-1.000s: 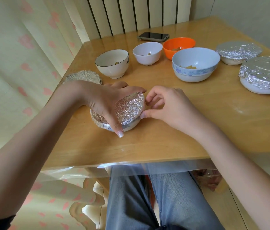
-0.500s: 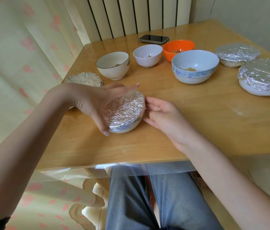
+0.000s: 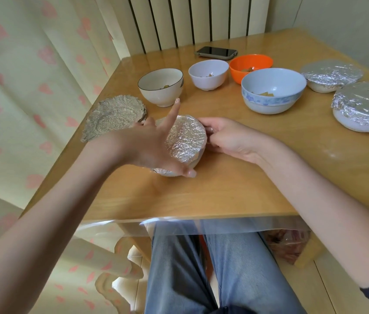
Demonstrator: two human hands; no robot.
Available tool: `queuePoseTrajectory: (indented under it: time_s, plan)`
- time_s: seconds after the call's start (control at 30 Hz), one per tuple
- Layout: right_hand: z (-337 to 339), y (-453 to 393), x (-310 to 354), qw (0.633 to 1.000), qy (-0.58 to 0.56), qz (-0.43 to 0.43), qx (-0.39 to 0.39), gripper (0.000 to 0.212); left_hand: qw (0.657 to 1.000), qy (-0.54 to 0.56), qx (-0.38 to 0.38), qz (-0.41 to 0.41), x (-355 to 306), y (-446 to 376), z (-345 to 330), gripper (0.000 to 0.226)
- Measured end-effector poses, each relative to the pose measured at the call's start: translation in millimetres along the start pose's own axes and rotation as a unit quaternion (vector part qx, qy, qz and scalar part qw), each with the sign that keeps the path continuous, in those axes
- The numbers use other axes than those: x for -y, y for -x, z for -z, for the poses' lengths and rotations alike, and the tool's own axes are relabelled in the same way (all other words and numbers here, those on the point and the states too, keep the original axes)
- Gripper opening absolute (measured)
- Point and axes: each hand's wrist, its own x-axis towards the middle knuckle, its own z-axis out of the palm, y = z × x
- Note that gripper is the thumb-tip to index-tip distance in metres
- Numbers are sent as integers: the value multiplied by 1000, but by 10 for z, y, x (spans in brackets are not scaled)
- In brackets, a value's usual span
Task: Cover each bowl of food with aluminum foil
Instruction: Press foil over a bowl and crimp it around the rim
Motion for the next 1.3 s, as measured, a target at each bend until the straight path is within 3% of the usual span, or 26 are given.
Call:
queuePoseTrajectory:
  time_s: [0.17,0.3,0.4,0.57,0.63,0.7,0.8,0.87,1.0,1.2,1.3]
  plan:
    - [-97,215,-165,992,-52,-41,-103,73,994,7,35,-104,269,38,191,155]
    - [-347,476,-184,977,-198,-30,-74,66,988,52,39,-139,343,-5,172,157]
    - [-338,393,-97,977,-199,-27,-73,65,988,70,-9,-139,314,-21,98,150]
    - [-185,173,-16,982,-180,-45,-34,69,995,46,-66,-65,210,18,-7,147]
    - [-116,126,-33,988,-146,-43,-25,66,998,13,-37,-46,210,41,29,153]
    - [-68,154,-77,997,-25,-18,-67,60,999,-7,1,-44,269,55,109,156]
    - [-150,412,-173,971,146,43,-182,49,995,-15,20,-92,324,43,253,159]
    - [-255,567,-207,953,211,81,-201,36,990,-21,44,-134,264,-4,330,156]
    - [-387,616,-183,949,221,123,-189,39,983,-37,76,-165,57,-154,417,140]
    - [-402,505,-117,914,267,156,-261,40,975,-33,74,-205,19,-273,353,117]
    - [-365,463,-115,924,240,159,-253,34,976,-23,73,-203,37,-298,335,115]
